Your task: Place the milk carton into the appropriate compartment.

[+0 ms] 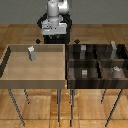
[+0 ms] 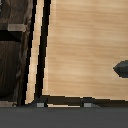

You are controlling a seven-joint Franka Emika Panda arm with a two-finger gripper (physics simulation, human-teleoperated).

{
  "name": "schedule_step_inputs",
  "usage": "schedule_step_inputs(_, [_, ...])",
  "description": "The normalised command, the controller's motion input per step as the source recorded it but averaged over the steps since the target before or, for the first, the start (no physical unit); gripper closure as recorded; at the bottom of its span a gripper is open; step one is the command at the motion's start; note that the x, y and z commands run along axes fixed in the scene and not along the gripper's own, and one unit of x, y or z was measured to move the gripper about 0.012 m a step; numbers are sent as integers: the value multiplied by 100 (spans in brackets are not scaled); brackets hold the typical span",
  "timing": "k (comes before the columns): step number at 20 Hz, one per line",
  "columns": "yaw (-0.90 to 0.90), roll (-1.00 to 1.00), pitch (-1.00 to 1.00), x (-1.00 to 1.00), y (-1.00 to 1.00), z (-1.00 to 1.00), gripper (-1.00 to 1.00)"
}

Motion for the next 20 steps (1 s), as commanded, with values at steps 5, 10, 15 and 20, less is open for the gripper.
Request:
schedule_step_inputs(5, [0, 0, 0, 0, 0, 0, -100])
schedule_step_inputs(10, [0, 0, 0, 0, -40, 0, -100])
schedule_step_inputs(15, [0, 0, 0, 0, -100, 0, -100])
schedule_step_inputs(20, [0, 0, 0, 0, -100, 0, -100])
